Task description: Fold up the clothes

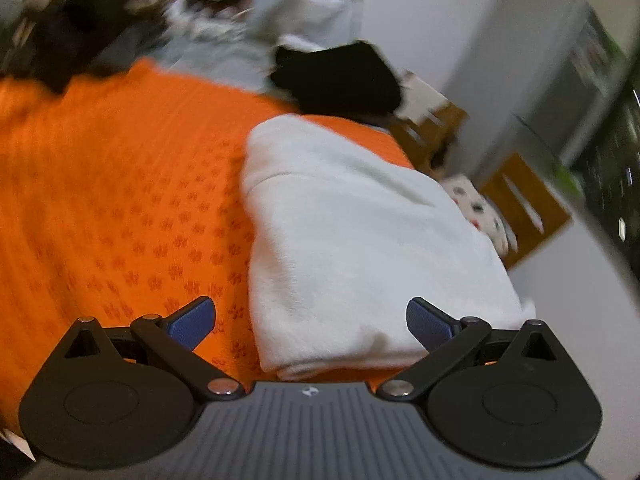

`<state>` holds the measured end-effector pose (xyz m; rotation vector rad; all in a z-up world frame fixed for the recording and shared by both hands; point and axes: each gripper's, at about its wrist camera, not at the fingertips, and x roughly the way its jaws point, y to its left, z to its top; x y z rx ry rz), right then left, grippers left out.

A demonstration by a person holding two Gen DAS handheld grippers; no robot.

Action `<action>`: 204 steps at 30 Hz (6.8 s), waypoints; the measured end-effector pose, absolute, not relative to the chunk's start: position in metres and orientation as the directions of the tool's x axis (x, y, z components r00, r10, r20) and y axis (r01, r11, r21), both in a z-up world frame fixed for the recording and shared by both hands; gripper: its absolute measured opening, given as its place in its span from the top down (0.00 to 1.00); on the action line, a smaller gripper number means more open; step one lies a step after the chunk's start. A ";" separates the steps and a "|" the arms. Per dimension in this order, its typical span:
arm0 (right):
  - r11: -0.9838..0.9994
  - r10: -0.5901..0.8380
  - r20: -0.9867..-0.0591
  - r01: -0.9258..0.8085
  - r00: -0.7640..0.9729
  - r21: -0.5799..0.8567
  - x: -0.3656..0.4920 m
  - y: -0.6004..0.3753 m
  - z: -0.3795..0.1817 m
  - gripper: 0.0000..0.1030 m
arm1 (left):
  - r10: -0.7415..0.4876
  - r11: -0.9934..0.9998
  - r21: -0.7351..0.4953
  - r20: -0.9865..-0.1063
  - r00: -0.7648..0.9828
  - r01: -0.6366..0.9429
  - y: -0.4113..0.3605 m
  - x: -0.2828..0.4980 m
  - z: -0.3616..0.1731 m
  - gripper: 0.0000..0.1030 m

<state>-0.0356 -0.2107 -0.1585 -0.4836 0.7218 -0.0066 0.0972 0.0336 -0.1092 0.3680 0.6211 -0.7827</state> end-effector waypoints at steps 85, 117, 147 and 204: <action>0.863 0.393 -0.346 -0.472 0.852 -0.181 -0.008 -0.747 0.217 0.78 | -0.618 0.255 0.824 -0.264 0.740 0.506 -0.464 0.049 0.131 0.72; 0.291 0.944 -0.263 -0.881 0.200 0.374 0.123 -0.482 0.216 0.77 | 0.102 0.578 0.782 -0.352 0.931 0.232 -0.187 -0.063 0.145 0.72; 0.674 0.697 -0.630 -0.614 0.343 0.412 0.483 -0.300 -0.093 0.23 | -0.042 0.970 0.129 -0.744 0.666 0.205 0.012 0.320 -0.087 0.29; 0.799 0.445 -0.669 -0.602 0.595 -0.003 -0.063 -0.354 -0.117 0.36 | -0.216 0.970 -0.054 -0.643 0.735 0.238 -0.078 -0.096 -0.123 0.33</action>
